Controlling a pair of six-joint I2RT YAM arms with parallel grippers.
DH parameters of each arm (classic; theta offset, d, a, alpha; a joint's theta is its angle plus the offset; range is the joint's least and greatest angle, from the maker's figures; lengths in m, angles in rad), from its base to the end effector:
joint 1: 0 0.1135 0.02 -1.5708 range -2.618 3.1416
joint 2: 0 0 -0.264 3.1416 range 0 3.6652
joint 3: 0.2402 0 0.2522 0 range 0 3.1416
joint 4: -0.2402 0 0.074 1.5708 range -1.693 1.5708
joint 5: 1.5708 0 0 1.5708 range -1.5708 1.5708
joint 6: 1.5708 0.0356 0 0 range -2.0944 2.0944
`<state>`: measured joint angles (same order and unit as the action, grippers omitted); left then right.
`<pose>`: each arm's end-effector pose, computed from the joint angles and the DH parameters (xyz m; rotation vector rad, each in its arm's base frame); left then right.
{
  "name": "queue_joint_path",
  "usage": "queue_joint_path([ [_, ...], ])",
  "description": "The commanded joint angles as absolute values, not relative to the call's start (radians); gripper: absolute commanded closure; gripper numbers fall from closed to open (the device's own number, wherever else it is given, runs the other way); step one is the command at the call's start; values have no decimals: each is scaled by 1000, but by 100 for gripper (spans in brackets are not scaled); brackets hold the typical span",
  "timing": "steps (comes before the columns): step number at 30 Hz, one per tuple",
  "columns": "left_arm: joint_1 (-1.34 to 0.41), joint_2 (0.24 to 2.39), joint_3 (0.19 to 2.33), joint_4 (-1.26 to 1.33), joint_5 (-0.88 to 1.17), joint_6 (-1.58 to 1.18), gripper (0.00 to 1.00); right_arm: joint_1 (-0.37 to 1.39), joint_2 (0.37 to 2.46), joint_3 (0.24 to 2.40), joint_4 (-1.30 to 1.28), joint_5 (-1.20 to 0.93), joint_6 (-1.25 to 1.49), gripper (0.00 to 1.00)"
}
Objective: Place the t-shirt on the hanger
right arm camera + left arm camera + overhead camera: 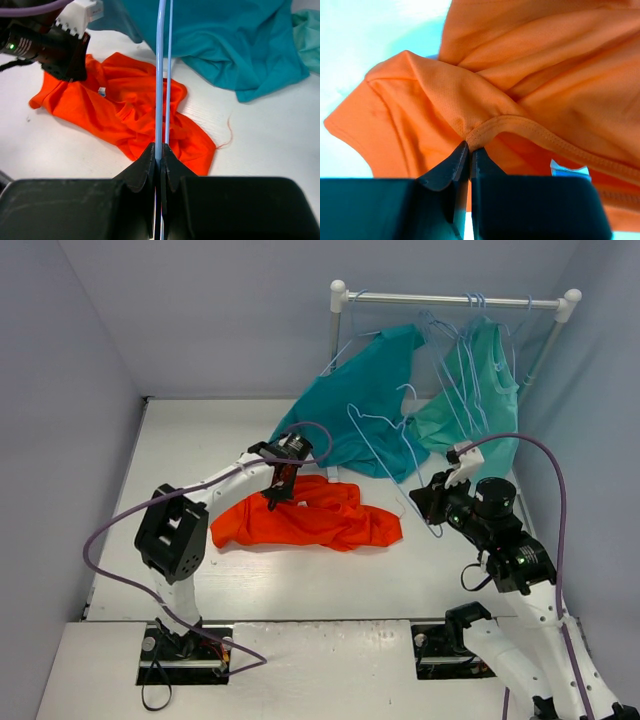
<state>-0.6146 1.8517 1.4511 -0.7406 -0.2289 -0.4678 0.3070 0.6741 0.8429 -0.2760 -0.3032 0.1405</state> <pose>0.3212 -0.2168 0.2281 0.1285 2.6556 -0.0369 0.1422 0.0562 0.3670 -0.3720 1.6665 0.5891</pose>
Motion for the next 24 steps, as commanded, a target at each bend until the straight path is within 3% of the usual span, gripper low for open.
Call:
queue_joint_path([
  [1,-568,1742,1456,-732,-217,-366,100,325,655,851,-218,-402,126,100],
  [9,-465,1683,1465,-741,-146,-259,100,367,627,827,-216,-587,100,100],
  [24,-413,1691,1667,-975,-121,-269,100,482,738,809,-200,-631,114,100],
])
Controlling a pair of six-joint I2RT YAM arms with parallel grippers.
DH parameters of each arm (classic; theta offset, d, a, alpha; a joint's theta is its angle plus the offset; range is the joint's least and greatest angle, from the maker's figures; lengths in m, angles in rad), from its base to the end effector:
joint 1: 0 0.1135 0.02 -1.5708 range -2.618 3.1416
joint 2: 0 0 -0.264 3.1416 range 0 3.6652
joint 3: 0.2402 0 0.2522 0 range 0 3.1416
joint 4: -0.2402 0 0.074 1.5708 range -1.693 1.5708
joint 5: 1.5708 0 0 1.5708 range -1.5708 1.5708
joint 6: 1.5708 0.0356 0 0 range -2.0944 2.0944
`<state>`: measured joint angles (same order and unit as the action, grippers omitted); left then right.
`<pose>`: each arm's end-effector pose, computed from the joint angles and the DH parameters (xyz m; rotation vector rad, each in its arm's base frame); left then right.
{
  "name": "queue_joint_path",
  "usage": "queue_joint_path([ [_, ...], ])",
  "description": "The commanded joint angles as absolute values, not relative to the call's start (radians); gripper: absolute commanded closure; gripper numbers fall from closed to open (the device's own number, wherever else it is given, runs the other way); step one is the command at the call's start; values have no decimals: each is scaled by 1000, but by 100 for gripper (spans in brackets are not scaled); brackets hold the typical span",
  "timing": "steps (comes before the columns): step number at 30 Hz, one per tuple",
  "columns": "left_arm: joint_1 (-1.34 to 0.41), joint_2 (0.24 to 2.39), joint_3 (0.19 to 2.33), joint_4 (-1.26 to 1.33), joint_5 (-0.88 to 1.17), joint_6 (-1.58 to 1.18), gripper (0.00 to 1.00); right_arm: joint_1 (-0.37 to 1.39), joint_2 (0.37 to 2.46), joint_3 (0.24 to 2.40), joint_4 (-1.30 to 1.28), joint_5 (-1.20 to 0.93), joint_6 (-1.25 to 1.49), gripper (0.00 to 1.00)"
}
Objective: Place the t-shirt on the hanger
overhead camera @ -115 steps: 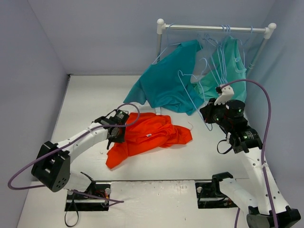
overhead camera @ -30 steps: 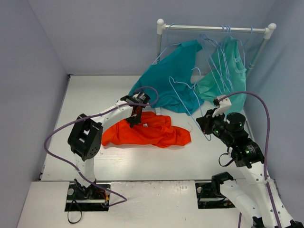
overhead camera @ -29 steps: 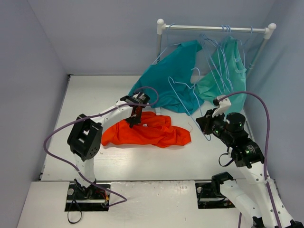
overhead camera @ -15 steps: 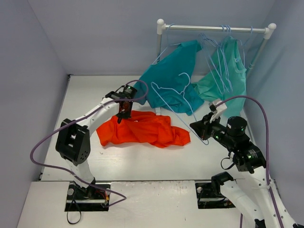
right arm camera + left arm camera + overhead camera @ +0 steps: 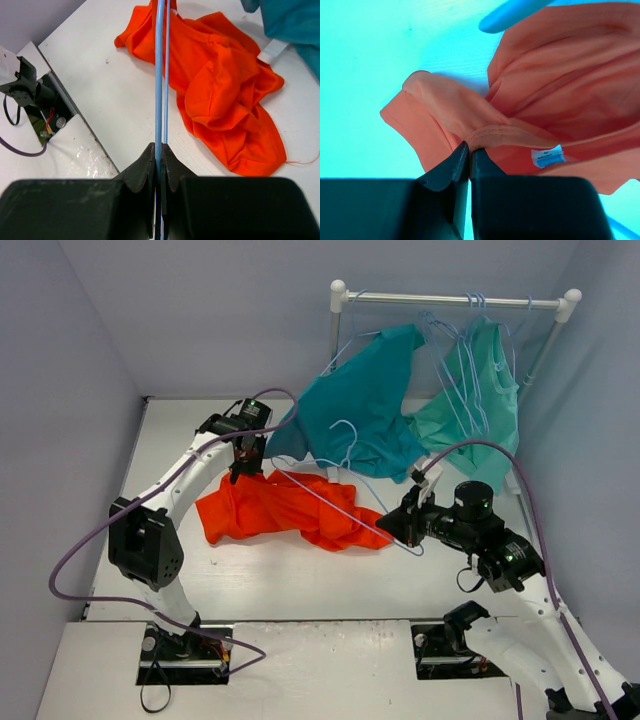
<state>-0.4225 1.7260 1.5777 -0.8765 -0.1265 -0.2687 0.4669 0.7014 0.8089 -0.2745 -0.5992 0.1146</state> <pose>0.3381 -0.1471 0.3040 0.1529 2.5808 -0.0912 0.1315 0.0888 0.3526 -0.7542 1.6376 0.9391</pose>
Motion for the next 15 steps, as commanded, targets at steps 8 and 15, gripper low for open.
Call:
queue_joint_path([
  [8,-413,1689,1723,-1049,-65,-282,100,513,792,817,-172,-641,103,100],
  [15,-413,1694,1735,-1058,-51,-285,100,569,821,808,-105,-604,128,100],
])
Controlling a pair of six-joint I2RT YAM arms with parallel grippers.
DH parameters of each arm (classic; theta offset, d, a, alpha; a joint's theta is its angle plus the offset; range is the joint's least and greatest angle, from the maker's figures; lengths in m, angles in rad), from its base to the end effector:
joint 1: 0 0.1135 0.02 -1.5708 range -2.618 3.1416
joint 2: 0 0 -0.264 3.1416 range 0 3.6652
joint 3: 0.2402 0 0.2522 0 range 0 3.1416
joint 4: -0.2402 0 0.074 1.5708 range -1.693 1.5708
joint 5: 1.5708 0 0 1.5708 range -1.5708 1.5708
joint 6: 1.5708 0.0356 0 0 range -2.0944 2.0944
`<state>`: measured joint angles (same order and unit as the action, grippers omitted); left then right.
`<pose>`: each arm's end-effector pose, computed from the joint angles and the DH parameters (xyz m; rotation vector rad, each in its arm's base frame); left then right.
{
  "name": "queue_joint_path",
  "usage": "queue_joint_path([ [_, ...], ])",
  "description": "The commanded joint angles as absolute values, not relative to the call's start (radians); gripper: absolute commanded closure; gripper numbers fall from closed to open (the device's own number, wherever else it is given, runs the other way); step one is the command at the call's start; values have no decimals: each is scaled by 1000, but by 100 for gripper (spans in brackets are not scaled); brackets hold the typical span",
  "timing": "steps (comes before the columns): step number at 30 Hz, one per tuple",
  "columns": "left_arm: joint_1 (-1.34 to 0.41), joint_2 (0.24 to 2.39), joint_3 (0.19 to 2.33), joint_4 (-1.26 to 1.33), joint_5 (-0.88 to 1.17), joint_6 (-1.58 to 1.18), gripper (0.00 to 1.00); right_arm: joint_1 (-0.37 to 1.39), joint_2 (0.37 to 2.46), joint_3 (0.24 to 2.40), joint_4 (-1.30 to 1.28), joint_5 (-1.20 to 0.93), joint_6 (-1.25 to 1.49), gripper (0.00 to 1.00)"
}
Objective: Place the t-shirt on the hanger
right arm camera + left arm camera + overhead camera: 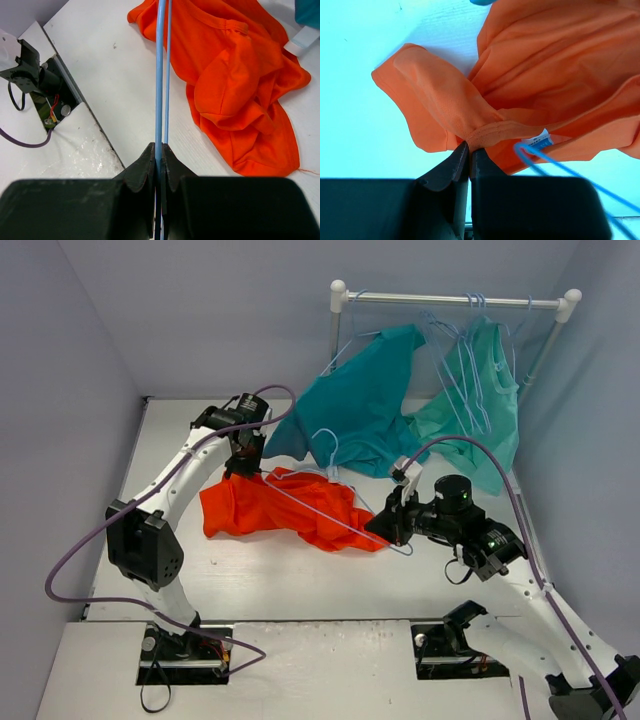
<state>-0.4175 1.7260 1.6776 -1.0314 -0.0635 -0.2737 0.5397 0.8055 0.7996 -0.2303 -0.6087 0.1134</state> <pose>0.3300 -0.1439 0.3258 0.1697 2.6495 -0.1460 0.1463 0.1114 0.3383 -0.8276 1.6885 1.0044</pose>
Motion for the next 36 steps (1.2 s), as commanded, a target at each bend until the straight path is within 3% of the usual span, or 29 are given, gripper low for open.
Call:
queue_joint_path([
  [1,-413,1696,1738,-1059,-51,-285,100,579,825,807,-100,-595,129,100],
  [14,-406,1691,1760,-1072,-28,-291,100,687,881,784,-13,-500,159,100],
  [36,-452,1586,1797,-1071,25,-186,100,712,991,770,237,-587,176,100],
])
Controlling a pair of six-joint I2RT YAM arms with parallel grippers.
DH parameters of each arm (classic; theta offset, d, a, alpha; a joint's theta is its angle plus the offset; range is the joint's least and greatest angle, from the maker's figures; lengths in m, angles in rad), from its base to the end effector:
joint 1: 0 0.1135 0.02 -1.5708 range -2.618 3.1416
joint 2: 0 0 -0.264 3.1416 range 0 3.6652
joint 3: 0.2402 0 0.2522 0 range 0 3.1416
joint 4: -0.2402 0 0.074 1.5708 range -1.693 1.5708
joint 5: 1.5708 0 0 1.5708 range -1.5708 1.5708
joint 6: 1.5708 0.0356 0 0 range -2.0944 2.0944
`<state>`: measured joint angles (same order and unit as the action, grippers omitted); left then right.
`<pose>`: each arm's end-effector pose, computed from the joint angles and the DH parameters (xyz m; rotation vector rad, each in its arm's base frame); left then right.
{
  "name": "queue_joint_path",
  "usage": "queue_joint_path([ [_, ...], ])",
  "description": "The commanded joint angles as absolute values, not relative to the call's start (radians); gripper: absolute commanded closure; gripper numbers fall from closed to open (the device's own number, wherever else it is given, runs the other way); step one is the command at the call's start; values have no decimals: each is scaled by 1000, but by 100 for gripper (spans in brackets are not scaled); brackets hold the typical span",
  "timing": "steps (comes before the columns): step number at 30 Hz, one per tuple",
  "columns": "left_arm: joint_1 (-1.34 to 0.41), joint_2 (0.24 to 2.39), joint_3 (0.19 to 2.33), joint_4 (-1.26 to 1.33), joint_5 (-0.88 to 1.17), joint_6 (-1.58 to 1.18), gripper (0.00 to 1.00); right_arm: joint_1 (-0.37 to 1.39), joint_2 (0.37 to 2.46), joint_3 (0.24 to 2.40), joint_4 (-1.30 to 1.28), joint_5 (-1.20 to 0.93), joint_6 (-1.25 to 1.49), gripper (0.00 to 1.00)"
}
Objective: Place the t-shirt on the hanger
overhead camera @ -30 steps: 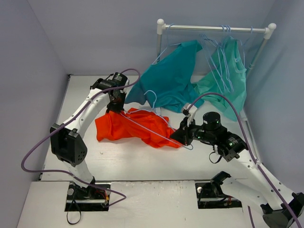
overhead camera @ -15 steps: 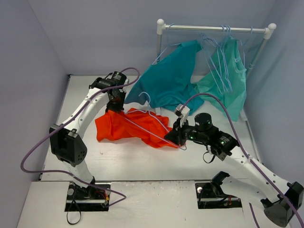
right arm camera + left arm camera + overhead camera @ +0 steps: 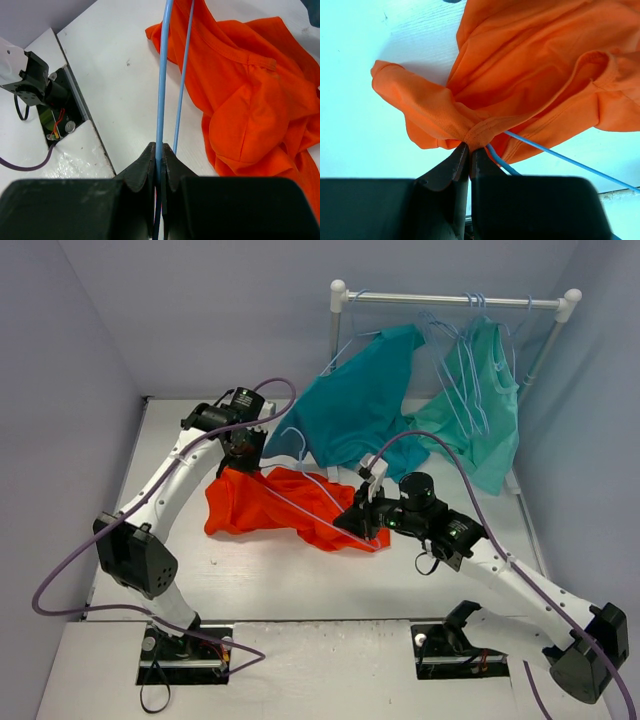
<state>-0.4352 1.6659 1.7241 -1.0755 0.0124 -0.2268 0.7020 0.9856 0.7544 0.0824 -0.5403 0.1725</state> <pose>0.3115 -0.1453 0.3572 0.2761 2.5957 -0.2563 0.1636 0.1623 0.3203 -0.8747 1.6054 1.0947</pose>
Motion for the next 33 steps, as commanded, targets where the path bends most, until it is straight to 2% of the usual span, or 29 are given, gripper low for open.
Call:
queue_joint_path([
  [1,-458,1581,1805,-1071,23,-179,100,712,994,761,261,-596,183,100],
  [11,-474,1536,1848,-1068,15,-164,100,715,979,706,464,-630,209,100],
  [23,-503,1513,1898,-1071,72,-169,100,714,953,677,567,-609,172,100],
  [33,-569,1470,2019,-1071,14,-92,100,713,1002,738,594,-672,130,100],
])
